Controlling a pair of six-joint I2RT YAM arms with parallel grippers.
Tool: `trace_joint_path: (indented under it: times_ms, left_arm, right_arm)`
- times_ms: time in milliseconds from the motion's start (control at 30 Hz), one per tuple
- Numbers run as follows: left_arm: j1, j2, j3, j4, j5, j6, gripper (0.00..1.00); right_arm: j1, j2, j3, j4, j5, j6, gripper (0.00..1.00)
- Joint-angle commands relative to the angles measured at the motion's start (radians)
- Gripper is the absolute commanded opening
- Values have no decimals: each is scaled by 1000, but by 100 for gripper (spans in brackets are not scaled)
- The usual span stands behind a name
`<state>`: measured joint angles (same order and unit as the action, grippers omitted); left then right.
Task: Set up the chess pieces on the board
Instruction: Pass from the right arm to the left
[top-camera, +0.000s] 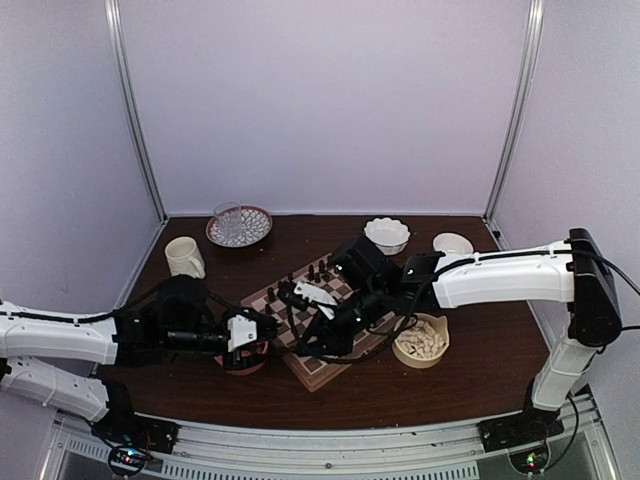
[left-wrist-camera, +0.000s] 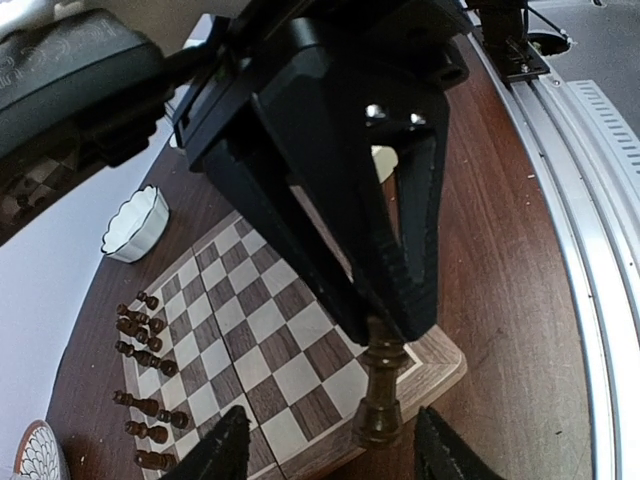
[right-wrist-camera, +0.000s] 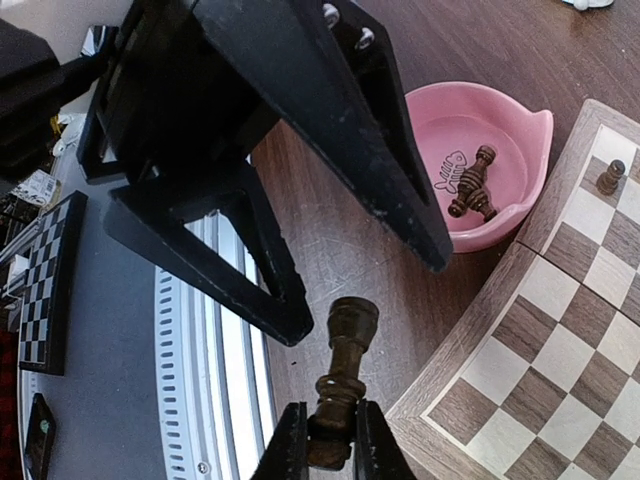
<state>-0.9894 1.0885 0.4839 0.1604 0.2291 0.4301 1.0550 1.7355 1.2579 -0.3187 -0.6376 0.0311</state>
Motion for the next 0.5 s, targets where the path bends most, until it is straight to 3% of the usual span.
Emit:
trace_joint_path:
  times_ms: [0,300,467]
  left_arm:
    - [0,10,2,44,29,11,56]
    - [0,50,14,53,37,6,54]
    - [1,71,34,25,29,10,39]
  right_arm:
    - [-5,-13,9,55,-13,13,0]
    - [-5,-45,-20,96,6,20,0]
    - [-7,-54,-29,108,14,25,0]
